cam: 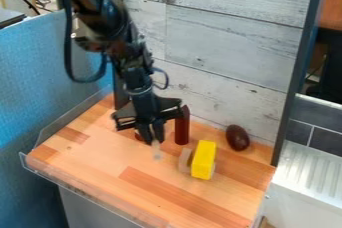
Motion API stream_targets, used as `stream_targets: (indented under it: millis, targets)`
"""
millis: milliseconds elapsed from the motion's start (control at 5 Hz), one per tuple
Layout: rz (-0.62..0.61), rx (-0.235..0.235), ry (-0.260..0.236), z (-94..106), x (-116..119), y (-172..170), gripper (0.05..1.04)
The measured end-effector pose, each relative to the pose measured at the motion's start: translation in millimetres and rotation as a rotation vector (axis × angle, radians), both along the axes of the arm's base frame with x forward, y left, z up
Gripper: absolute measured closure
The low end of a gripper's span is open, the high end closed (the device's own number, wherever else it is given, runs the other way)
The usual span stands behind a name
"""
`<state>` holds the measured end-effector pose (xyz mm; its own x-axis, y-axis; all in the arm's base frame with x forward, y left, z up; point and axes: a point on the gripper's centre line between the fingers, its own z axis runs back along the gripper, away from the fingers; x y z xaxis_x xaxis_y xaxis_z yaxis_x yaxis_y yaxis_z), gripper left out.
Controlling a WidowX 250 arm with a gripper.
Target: Put the thin block on top of the yellow block
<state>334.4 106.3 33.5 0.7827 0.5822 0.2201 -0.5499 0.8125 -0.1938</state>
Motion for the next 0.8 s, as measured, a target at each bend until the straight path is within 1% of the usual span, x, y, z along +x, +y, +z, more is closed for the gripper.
stream_targets:
  millis: [200, 400, 600, 800]
  targets:
    - [-0.116, -0.008, 0.04, -7.5, 9, -9, 0.933]
    - [-0.249, -0.009, 0.062, -13.8, 19, -22, 0.934]
    - [-0.354, -0.004, 0.053, -16.7, 28, -34, 0.934]
    - [-0.405, 0.008, 0.041, -14.2, 33, -44, 0.933]
